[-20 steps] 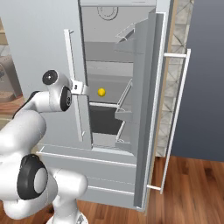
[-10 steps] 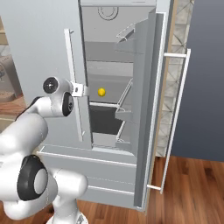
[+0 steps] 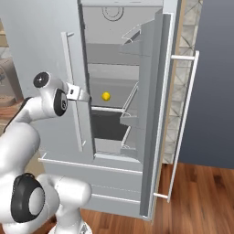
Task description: Retrieve a lemon from the fridge and place it on the cutting board with the fish.
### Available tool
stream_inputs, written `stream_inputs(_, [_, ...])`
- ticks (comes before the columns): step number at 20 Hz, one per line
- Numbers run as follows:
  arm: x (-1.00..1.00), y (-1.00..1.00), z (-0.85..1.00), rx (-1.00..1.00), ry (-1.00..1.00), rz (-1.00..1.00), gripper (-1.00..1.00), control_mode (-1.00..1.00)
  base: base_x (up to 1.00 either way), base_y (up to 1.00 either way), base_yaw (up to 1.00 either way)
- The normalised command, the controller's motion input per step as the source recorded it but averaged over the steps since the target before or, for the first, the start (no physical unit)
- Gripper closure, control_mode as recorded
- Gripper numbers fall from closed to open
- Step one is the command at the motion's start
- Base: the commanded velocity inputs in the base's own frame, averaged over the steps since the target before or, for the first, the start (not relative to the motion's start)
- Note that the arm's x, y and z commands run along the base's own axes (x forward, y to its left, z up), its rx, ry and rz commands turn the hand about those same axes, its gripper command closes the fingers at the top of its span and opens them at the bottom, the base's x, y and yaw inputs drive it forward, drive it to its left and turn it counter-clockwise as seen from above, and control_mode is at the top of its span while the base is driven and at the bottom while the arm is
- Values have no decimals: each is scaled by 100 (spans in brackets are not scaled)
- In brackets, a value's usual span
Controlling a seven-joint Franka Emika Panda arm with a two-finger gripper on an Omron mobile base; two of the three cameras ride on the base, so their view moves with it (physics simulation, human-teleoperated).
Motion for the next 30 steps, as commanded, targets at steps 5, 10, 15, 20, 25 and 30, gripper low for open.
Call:
stream_inputs(5, [-90,56,1,0,0,-31,100,-100,0,0,0])
stream_inputs(10, [-82,70,17,-5,1,-35,100,-100,0,0,0])
stream_inputs(15, [-72,54,14,-8,5,-36,100,-100,0,0,0])
stream_inputs(20, [-55,53,13,-9,8,-37,100,-100,0,0,0])
stream_inputs(25, [-77,65,7,-9,4,-35,100,-100,0,0,0])
stream_inputs(30, [-95,66,7,-9,4,-32,100,-100,0,0,0])
